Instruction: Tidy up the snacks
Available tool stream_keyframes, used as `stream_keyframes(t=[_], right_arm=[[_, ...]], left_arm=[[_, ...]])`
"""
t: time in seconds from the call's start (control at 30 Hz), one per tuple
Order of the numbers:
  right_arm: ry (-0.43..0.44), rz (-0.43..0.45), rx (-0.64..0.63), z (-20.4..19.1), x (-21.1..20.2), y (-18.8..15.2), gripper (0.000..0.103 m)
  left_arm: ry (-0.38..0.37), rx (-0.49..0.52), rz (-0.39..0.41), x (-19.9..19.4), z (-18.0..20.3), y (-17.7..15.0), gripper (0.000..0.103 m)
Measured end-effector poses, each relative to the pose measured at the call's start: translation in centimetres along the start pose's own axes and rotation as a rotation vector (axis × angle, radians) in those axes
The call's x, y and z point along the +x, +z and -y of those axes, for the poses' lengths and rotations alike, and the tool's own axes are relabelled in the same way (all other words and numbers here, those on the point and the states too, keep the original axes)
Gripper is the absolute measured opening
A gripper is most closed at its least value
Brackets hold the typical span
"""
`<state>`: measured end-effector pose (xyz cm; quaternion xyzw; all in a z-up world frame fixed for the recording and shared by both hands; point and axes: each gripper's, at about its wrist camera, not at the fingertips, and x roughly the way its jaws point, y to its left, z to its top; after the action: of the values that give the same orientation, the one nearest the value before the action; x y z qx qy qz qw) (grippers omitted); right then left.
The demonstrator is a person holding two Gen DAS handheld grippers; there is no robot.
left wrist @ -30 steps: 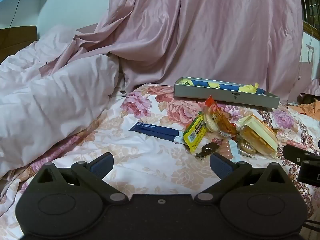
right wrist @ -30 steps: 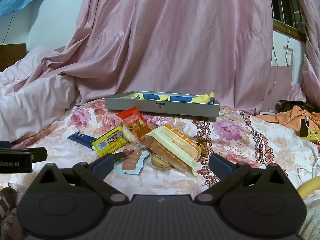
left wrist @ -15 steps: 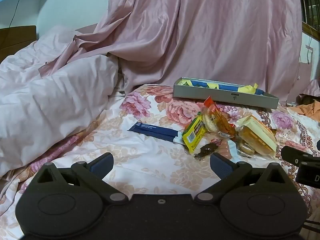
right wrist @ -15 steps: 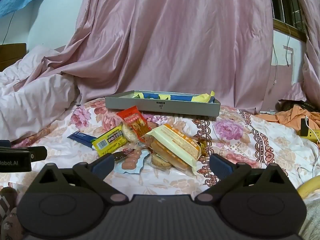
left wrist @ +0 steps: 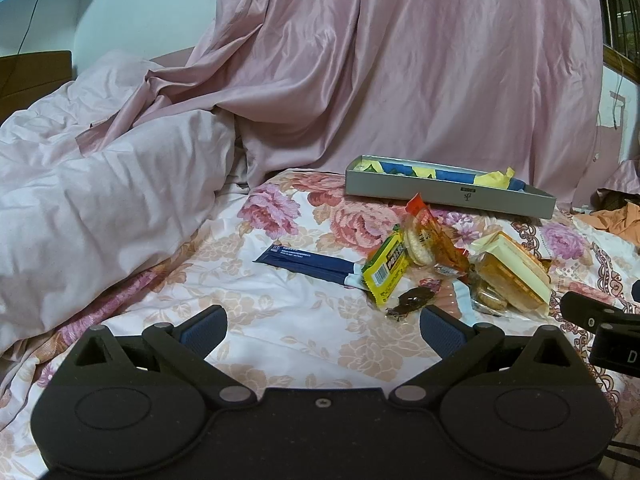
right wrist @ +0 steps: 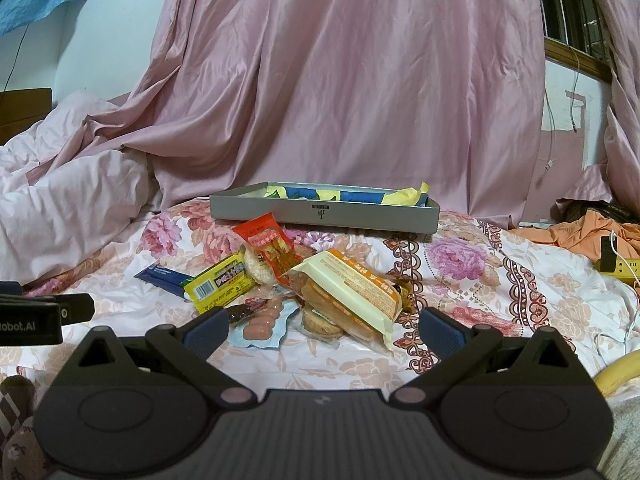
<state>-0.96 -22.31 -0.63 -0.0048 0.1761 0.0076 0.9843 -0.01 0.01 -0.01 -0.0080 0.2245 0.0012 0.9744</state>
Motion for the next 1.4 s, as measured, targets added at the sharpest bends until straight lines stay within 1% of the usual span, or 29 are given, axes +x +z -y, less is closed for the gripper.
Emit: stream_keyframes(t=[1.0, 1.23, 1.27, 1.33, 1.4], right_arm=[[0.003, -0.001, 0.002, 0.4, 0.0, -0.1, 0.103], [0.029, -0.03, -0.001, -0.1, 0.0, 0.1, 0.103], [0.032, -0.034, 0.001, 0.0, 0.1, 0.1, 0.103], [0.037, -0.039, 0.009, 0.0, 0.4, 0.1, 0.103], [0.039, -0.047, 0.016, 0.0, 0.7, 0.0, 0.103]], left_arm=[[-0.003, -0.004, -0.001, 0.0, 0.0, 0.0, 0.102], [-0.011, -0.01, -0.01, 0.5, 0.9, -0.1, 0.102], [-0.009, -0.006, -0.015, -0.2, 0.9, -0.2, 0.102], [-0.005, -0.004, -0.019, -0.1, 1.1, -0.3, 0.102], [-0.001, -0.01, -0.028, 0.9, 1.0, -0.2, 0.102]])
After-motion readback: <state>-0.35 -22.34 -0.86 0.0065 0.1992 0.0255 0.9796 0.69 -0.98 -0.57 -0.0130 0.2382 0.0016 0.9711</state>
